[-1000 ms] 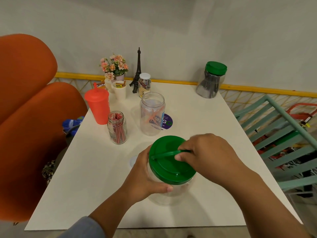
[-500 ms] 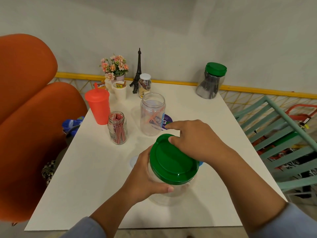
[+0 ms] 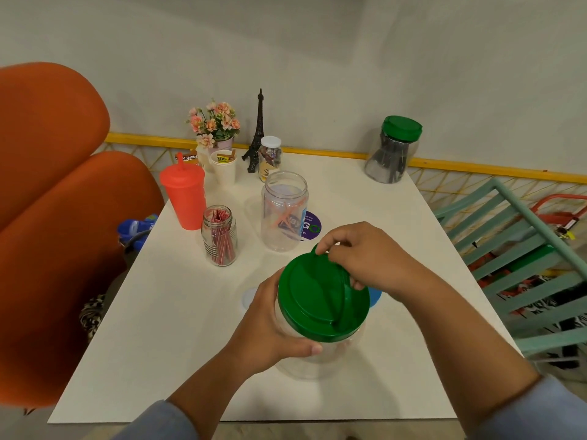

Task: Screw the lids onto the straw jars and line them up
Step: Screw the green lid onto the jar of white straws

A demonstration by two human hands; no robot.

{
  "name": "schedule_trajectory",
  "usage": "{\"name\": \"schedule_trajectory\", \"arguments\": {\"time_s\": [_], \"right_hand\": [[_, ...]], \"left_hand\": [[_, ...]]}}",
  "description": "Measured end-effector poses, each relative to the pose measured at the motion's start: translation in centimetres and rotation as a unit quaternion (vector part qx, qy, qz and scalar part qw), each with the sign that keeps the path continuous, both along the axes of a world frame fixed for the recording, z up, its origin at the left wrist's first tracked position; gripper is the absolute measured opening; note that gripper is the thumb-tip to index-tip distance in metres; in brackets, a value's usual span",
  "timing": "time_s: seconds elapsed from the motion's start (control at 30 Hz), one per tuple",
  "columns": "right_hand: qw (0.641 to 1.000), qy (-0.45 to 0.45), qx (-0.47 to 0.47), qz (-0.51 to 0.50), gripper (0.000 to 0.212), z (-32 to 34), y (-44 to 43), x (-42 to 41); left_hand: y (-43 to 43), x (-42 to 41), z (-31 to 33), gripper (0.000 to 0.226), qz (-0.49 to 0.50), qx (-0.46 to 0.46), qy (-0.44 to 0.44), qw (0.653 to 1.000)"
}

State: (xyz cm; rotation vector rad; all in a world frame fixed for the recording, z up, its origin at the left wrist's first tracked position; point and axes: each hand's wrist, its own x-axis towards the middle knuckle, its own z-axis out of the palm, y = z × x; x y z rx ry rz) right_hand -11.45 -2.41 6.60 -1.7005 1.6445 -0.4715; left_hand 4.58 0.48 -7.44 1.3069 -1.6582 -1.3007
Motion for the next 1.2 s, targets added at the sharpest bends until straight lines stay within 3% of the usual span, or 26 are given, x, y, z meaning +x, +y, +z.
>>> {"name": "schedule_trajectory", "arguments": {"time_s": [0.1,0.27,0.63,1.2], "right_hand": [[0.995,-0.024,0.058,0.082,0.036,1.1,0.1,-1.5],[0.963,0.143,-0.025,0.227,0.040,1.2,-0.1,-3.7],[0.921,0.255,-0.162,0.244,0.030,1.1,-0.5,-3.0],[0.914,0.292,-0.169,0.227,0.030,0.4,-0.7,-1.1]], "left_hand": [[-0.1,0.0,-0.1,0.111,-0.001,-0.004,0.006,1.000],[-0.1,0.0,-0.1,0.107,-0.005,-0.003,-0.009,1.000],[0.0,0.0,0.0,0.106,0.000,-0.011,-0.013,1.000],[0.2,-0.3,-0.1,0.107,0.008,-0.013,0.015,1.000]]}}
